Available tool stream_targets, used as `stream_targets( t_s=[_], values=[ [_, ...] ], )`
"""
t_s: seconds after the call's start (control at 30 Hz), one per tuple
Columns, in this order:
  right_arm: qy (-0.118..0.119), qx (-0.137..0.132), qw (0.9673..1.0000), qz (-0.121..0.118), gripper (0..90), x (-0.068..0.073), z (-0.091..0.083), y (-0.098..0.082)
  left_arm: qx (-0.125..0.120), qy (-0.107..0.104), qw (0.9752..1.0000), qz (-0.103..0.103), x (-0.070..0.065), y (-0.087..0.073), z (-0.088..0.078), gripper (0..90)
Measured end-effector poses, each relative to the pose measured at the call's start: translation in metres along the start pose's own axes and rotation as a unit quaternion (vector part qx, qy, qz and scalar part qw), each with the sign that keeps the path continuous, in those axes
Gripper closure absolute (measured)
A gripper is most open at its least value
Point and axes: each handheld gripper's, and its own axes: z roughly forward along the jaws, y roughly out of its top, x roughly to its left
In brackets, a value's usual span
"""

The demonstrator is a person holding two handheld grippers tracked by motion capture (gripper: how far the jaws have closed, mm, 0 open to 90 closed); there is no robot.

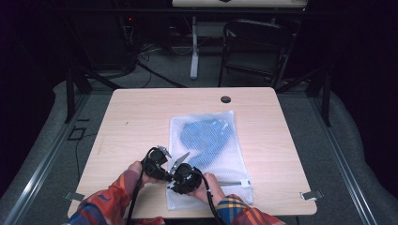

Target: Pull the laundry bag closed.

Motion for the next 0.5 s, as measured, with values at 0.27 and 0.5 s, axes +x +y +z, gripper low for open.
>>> stream_targets(
  t_s=[0.27,0.5],
  values=[
    [-0.004,-0.005,0.9999,-0.008,78.6,0.0035,-0.0003,0.0008,0.004,-0.002,0.9999,0.009,-0.0037,-0.0001,-0.0005,76.3],
    [-0.009,-0.009,0.9998,-0.015,80.4,0.0075,0.0007,0.0,0.007,0.018,0.9998,0.011,-0.0033,-0.0002,-0.0011,84.2]
  ],
)
